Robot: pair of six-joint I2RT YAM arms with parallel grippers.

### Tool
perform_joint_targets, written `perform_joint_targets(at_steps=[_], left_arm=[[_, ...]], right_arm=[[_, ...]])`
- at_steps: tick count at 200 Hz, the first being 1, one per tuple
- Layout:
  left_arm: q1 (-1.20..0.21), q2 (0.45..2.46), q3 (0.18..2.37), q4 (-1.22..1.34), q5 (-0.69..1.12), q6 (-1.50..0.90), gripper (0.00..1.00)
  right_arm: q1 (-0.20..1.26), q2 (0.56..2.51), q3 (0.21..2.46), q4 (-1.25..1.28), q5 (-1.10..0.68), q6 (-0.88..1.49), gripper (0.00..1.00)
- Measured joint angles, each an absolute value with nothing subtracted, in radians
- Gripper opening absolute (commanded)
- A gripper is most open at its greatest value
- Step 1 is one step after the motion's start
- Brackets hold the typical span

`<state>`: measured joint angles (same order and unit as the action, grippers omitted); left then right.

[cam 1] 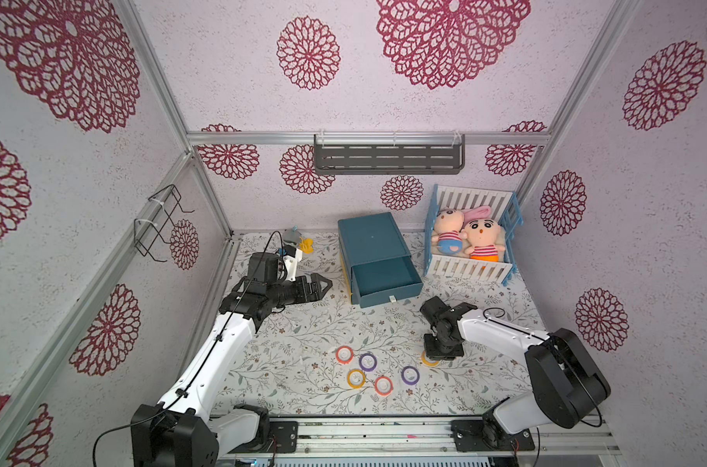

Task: Place the transparent tape into the drawer according to color
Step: Pick up the tape at the center of the board.

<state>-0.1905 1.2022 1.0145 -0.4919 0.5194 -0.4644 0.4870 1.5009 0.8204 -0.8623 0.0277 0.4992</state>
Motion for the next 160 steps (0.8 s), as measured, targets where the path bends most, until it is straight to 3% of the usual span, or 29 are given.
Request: perform_joint_targets(at_steps=[160], left_arm=[[-0.191, 1.201, 1.015, -0.492, 0.530, -0.465, 0.97]], right_arm=[[0.449, 1.399, 1.047, -1.045, 0.037, 0.500, 0.00]])
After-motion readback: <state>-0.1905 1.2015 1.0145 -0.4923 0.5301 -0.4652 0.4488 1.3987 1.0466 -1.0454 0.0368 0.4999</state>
